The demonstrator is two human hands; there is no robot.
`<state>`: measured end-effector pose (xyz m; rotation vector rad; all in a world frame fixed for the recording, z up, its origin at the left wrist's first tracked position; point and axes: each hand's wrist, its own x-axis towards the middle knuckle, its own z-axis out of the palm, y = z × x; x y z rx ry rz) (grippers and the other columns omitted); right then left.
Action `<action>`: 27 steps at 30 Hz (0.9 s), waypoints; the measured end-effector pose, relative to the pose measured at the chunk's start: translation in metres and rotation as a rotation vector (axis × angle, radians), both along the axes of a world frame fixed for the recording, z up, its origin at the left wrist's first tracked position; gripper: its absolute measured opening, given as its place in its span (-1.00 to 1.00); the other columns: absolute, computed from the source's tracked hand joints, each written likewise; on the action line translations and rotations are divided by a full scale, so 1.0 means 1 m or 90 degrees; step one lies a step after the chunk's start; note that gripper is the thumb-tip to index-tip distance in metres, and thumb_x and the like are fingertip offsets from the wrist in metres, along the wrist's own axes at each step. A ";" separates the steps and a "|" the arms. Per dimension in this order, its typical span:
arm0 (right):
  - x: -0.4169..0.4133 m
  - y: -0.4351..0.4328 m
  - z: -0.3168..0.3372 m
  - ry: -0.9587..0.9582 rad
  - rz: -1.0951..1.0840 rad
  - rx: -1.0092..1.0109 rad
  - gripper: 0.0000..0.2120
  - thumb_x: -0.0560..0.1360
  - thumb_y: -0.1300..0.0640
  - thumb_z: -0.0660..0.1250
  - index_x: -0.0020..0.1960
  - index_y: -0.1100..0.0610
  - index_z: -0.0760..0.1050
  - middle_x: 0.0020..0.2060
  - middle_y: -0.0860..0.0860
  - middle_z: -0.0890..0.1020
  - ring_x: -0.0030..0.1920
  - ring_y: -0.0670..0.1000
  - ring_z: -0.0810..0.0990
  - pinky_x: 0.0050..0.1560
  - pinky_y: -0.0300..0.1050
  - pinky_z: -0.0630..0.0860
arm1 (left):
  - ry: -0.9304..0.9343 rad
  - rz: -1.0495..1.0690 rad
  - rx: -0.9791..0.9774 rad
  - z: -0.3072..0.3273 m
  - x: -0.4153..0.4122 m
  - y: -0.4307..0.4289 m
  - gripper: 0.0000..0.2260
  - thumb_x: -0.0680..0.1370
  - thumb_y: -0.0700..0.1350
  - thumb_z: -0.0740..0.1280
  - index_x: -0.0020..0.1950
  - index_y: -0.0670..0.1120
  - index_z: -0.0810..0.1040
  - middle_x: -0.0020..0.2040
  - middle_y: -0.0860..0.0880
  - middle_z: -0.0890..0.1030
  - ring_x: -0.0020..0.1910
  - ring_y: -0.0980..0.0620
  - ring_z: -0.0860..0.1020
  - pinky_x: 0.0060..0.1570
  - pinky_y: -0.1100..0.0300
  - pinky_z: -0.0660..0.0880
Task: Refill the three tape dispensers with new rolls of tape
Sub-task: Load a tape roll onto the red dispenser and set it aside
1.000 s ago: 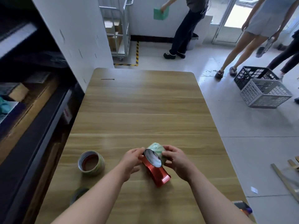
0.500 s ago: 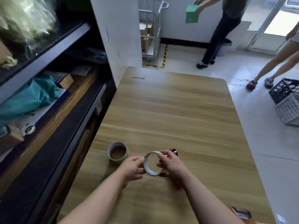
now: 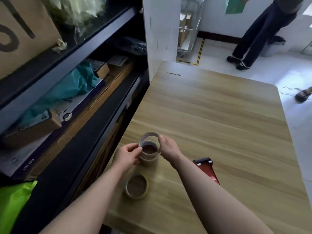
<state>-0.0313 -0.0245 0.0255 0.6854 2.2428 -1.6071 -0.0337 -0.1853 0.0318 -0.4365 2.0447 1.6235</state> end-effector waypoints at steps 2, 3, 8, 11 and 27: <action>-0.010 -0.005 -0.010 -0.021 0.035 0.060 -0.59 0.64 0.05 -0.04 -0.10 0.21 0.52 0.01 0.24 0.55 0.06 0.21 0.46 0.20 0.11 0.42 | 0.008 -0.006 -0.026 -0.001 -0.002 -0.004 -0.71 0.56 -0.17 0.33 0.28 -0.14 0.51 0.00 -0.07 0.62 -0.06 -0.05 0.63 -0.10 0.10 0.61; -0.013 -0.007 -0.016 -0.037 0.040 0.087 -0.59 0.63 0.03 -0.04 -0.14 0.14 0.52 0.08 0.28 0.55 0.08 0.19 0.43 0.23 0.10 0.39 | 0.007 -0.008 -0.033 -0.003 -0.003 -0.005 -0.72 0.57 -0.18 0.32 0.28 -0.14 0.51 -0.03 -0.05 0.60 -0.11 -0.02 0.61 -0.12 0.11 0.61; -0.011 -0.011 -0.035 -0.046 0.048 0.108 -0.60 0.64 0.07 -0.02 0.10 0.23 0.54 0.15 0.27 0.57 0.20 0.25 0.47 0.24 0.05 0.38 | -0.024 -0.010 -0.042 -0.022 -0.004 -0.006 -0.72 0.58 -0.17 0.30 0.29 -0.18 0.51 -0.02 -0.12 0.61 -0.07 -0.07 0.60 -0.17 0.11 0.60; -0.004 -0.012 -0.041 -0.037 0.018 0.072 -0.60 0.62 0.00 0.03 0.13 0.22 0.53 0.16 0.25 0.58 0.18 0.23 0.50 0.23 0.05 0.42 | -0.025 -0.002 -0.043 -0.031 -0.001 -0.011 -0.73 0.57 -0.13 0.31 0.26 -0.15 0.53 0.02 -0.13 0.62 0.01 -0.10 0.62 -0.16 0.10 0.62; 0.086 0.002 -0.073 -0.237 0.009 -0.091 -0.81 0.57 0.08 0.20 -0.14 0.14 0.50 -0.25 0.07 0.44 -0.22 0.03 0.37 -0.22 -0.10 0.30 | -0.103 -0.146 -0.298 -0.079 0.057 -0.033 -0.63 0.47 -0.25 0.40 0.27 -0.15 0.54 0.20 -0.11 0.61 0.18 -0.06 0.56 0.16 0.18 0.44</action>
